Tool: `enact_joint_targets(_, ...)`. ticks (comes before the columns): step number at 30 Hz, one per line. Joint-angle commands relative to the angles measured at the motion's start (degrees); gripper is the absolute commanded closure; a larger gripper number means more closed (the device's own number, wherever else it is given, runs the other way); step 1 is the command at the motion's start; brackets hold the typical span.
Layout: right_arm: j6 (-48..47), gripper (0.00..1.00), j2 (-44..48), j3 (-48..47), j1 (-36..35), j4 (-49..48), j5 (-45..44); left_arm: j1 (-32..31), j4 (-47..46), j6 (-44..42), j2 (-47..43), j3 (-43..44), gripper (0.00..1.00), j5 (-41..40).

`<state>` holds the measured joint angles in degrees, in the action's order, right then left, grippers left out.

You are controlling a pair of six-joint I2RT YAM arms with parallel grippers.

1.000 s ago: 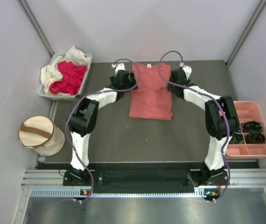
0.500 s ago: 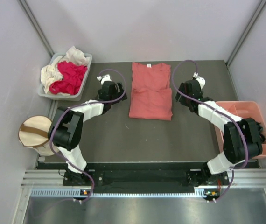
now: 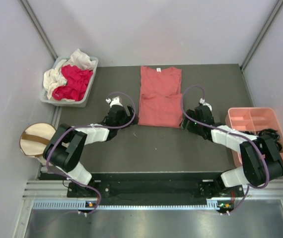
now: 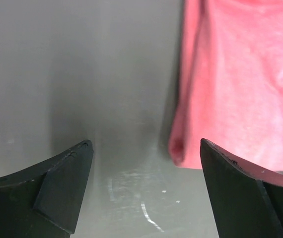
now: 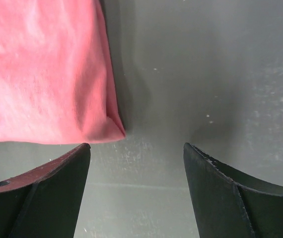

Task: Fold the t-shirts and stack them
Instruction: Grab one side of the 2/3 rectangular tshirt with both arms

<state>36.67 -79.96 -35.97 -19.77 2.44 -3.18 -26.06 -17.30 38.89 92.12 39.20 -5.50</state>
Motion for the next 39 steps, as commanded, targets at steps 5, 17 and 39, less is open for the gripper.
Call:
enact_joint_targets(5,1.74,0.25,-4.76,1.34,-0.97,-10.87,2.92,-2.06,-8.27,1.01,2.81,0.09,0.11,1.19)
enact_joint_targets(17,2.71,0.28,-8.81,-0.25,-1.06,-11.93,5.73,-2.41,-11.44,1.80,6.23,0.35,0.73,3.74)
enact_joint_targets(39,3.24,0.41,-10.48,0.02,-1.15,-12.72,6.96,-3.03,0.92,0.04,1.76,0.88,0.34,-3.63)
